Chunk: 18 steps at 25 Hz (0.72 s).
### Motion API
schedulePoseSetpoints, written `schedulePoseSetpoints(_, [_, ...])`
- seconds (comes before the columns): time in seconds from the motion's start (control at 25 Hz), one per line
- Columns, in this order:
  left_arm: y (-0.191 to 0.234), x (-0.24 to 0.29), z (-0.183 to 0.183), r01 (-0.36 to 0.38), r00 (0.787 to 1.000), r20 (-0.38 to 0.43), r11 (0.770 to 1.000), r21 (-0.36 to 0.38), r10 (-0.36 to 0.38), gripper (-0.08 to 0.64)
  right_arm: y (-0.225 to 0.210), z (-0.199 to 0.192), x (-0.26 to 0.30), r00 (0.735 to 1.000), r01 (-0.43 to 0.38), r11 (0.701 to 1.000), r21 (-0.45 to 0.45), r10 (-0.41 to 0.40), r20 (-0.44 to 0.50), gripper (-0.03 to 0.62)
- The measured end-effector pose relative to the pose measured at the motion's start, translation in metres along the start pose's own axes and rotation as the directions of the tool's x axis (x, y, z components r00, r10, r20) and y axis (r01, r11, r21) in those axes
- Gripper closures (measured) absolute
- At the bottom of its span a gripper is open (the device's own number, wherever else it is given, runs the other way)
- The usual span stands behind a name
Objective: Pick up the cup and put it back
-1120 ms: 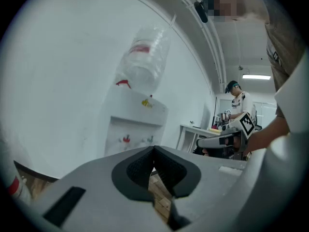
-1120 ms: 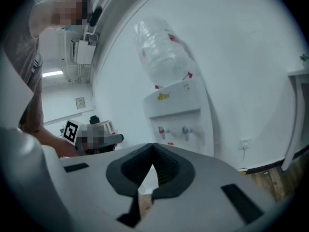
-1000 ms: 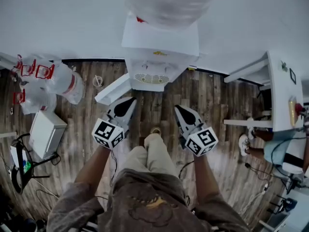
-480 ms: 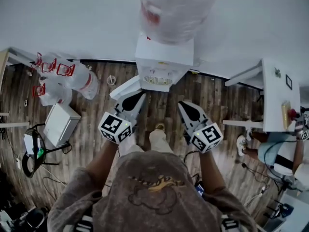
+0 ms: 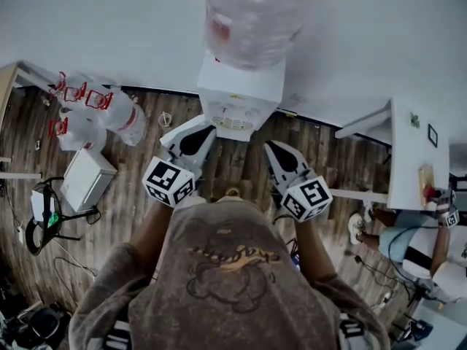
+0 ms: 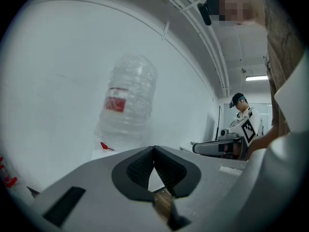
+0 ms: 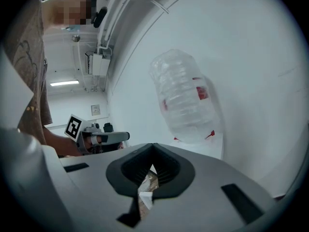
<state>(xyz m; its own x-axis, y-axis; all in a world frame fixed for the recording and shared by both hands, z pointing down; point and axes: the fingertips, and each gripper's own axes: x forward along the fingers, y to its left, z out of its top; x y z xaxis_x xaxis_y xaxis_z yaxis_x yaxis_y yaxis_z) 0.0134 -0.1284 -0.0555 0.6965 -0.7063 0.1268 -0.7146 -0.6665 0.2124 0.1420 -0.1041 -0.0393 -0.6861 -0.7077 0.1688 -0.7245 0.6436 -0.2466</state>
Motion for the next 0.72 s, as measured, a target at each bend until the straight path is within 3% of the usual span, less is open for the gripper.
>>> schedulePoseSetpoints(0.24, [0.0,-0.001,0.012,-0.003,1.0,0.004,1.0,0.009,0.003,0.557,-0.006,0.01,0.005,1.0,0.015,1.0,-0.005,-0.015,0.018,0.591])
schedulePoseSetpoints(0.72, [0.029,-0.025,-0.004,-0.031,0.999,-0.008,0.999,0.044,0.032,0.557,-0.008,0.004,0.008,0.982,0.174,0.984,-0.021,-0.172,0.072,0.592])
